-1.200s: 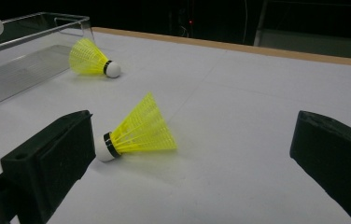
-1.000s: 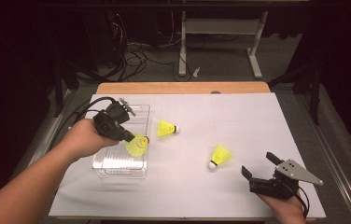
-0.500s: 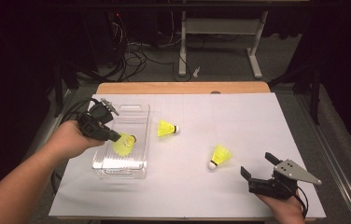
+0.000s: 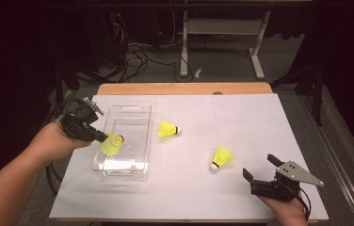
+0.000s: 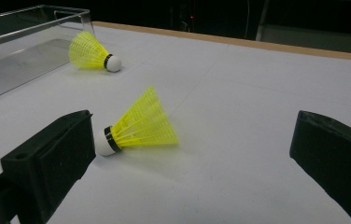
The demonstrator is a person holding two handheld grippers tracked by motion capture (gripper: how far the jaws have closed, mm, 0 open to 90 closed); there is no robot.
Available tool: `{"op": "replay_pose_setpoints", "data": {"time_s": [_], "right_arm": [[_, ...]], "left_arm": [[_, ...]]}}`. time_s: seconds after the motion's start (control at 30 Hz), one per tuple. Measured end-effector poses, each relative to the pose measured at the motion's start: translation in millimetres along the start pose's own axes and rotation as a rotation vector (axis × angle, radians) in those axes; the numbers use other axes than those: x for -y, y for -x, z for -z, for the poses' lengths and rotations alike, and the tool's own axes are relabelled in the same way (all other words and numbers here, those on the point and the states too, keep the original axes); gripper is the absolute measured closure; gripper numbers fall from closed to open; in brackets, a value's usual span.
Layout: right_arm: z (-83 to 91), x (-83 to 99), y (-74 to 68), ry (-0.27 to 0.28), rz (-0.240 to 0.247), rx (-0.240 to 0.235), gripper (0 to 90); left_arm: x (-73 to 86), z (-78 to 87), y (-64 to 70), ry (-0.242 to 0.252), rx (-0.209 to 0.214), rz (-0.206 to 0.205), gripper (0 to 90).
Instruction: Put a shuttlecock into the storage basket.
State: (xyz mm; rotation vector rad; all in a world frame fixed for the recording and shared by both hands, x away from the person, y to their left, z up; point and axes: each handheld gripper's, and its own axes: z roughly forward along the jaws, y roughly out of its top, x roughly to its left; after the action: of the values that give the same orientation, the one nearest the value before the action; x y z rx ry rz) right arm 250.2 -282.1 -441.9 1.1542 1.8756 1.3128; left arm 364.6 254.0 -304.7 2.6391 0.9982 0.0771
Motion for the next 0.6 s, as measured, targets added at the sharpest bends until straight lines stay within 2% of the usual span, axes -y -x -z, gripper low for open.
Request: {"op": "replay_pose_setpoints", "data": {"time_s": [0.3,0.4,0.6], "right_arm": [[-1.7,0.3,-1.6,-0.007,0.004,-0.001,0.5],[-2.2,0.5,-1.6,-0.008,0.004,-0.001,0.5],[-2.2,-0.1,-3.1,-0.006,0.009,-0.002,0.5]], "left_arm": [[14.8,3.7,-11.1,0.004,-0.007,0.026,89.8],[15.7,1.6,-17.4,0.022,-0.019,-0.013,89.8],[11.4,0.6,-16.8,0.018,-0.021,0.023,89.7]]}}
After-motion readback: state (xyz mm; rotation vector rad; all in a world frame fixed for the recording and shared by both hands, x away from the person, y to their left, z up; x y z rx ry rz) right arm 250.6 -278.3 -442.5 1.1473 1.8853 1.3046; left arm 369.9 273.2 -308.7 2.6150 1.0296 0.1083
